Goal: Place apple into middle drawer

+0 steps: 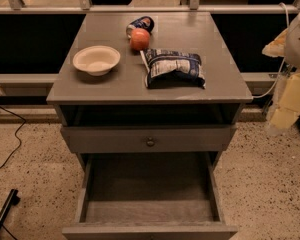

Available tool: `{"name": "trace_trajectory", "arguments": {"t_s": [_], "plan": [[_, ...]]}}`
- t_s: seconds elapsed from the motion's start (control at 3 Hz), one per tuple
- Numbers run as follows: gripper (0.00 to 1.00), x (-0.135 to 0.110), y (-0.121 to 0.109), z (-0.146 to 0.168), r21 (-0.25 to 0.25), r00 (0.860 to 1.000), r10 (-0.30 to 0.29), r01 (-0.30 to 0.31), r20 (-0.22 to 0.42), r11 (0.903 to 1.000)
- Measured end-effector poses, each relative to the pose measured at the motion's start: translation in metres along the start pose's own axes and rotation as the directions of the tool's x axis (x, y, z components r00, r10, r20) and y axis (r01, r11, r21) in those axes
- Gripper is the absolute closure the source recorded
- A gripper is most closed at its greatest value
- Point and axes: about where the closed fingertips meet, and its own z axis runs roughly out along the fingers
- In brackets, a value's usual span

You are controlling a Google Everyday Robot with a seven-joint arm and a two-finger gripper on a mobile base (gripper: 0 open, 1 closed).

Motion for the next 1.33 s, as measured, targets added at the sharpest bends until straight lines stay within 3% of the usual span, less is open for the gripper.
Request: {"name": "trace_trajectory", "arguments": {"t_s": [0.33, 0.67, 1.0, 1.33], "plan": [[0.0, 0.0, 0.0, 0.0, 0.0, 1.0, 0.0, 0.0, 0.0, 1.0], [0.0, -0.028, -0.03, 0.009, 0.026, 0.998, -0.065, 0.064, 0.02, 0.9976], [0.0, -0.107, -0.106, 0.031, 0.103, 0.971, -0.215, 0.205, 0.103, 0.9734], [0.0, -0.17, -0.162, 0.054, 0.149, 0.942, -0.278, 0.252, 0.188, 0.9562]]}}
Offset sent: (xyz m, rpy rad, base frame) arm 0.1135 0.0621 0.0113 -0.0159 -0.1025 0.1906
